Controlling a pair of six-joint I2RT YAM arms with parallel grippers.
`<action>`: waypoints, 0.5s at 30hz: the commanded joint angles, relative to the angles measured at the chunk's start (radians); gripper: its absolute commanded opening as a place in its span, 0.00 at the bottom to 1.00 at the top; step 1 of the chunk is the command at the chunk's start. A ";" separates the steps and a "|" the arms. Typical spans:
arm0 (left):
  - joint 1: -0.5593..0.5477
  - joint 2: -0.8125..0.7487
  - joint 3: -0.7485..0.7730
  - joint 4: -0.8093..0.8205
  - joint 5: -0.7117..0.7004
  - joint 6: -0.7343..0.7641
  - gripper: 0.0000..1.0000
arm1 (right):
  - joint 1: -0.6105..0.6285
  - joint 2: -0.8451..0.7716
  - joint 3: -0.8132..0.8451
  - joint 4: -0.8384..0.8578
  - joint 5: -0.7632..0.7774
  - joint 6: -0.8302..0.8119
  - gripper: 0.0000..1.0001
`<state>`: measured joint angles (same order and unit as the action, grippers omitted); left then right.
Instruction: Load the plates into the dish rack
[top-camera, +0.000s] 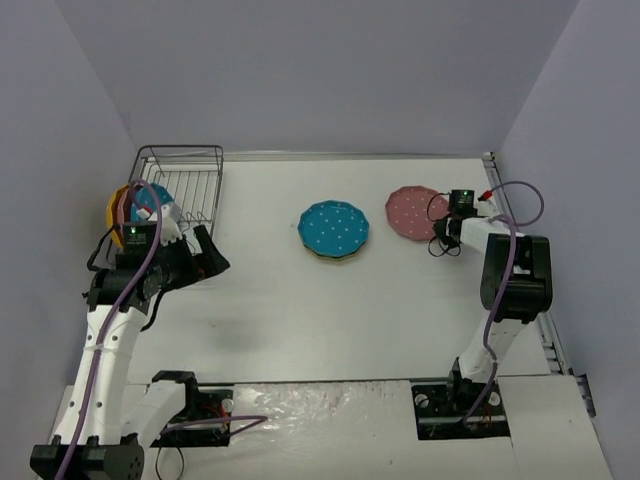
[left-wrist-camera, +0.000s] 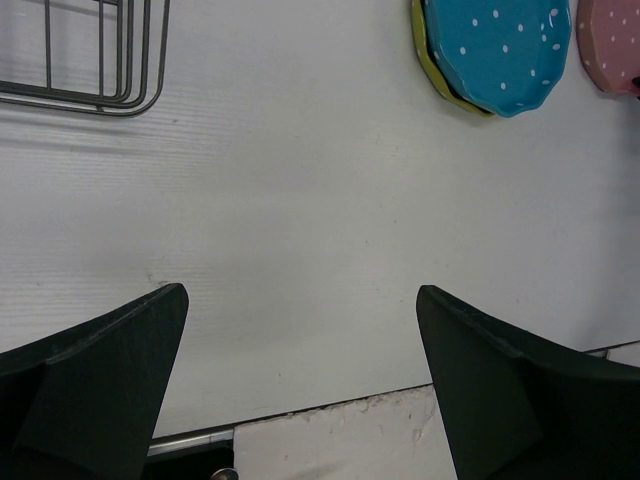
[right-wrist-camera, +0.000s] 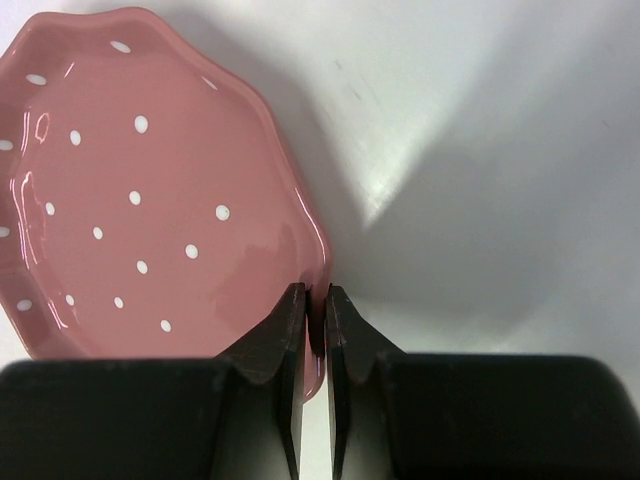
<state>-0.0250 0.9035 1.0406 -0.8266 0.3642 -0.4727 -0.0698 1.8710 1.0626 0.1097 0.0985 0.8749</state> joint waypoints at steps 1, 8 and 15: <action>-0.014 0.016 0.016 0.111 0.044 -0.045 0.97 | 0.031 -0.108 -0.180 -0.204 -0.016 -0.116 0.00; -0.053 0.065 0.013 0.161 0.047 -0.058 0.97 | 0.154 -0.337 -0.362 -0.262 0.024 -0.119 0.00; -0.071 0.122 0.026 0.203 0.047 -0.064 0.97 | 0.443 -0.451 -0.499 -0.299 0.042 0.079 0.00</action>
<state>-0.0843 1.0047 1.0332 -0.7127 0.3959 -0.5141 0.2358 1.4539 0.6516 -0.0107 0.1620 0.8995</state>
